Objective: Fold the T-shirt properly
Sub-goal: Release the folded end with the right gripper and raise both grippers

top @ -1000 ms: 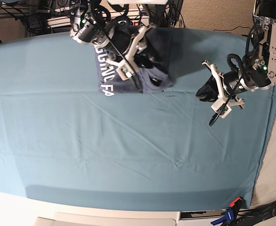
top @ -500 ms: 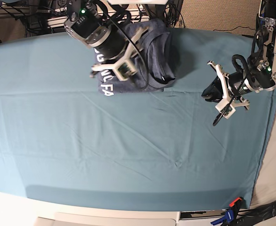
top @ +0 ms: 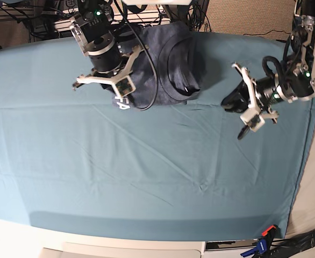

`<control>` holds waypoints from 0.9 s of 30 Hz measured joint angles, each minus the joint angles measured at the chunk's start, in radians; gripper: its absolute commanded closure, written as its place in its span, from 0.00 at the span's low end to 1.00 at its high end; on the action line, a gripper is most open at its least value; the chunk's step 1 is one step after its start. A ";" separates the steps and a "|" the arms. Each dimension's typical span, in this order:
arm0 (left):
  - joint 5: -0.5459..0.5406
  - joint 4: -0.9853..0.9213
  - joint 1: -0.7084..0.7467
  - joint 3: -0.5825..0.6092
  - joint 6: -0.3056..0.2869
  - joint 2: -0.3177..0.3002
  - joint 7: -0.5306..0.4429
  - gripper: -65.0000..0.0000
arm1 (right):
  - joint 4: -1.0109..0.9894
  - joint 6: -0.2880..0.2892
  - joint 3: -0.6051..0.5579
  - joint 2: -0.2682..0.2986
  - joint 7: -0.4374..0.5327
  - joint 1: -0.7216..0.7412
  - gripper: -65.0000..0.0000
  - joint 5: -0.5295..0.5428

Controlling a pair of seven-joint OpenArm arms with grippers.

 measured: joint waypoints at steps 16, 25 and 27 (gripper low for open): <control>0.001 0.023 0.122 -0.001 0.000 0.084 0.003 0.90 | -0.460 -0.023 0.112 -0.001 0.039 0.272 1.00 0.110; 0.001 0.023 0.146 -0.001 0.000 0.098 0.003 0.90 | -0.604 -0.017 0.079 -0.001 0.079 0.474 1.00 0.129; 0.001 0.023 0.149 -0.001 0.000 0.097 0.003 0.90 | -0.603 -0.018 0.079 -0.001 0.018 0.498 1.00 0.193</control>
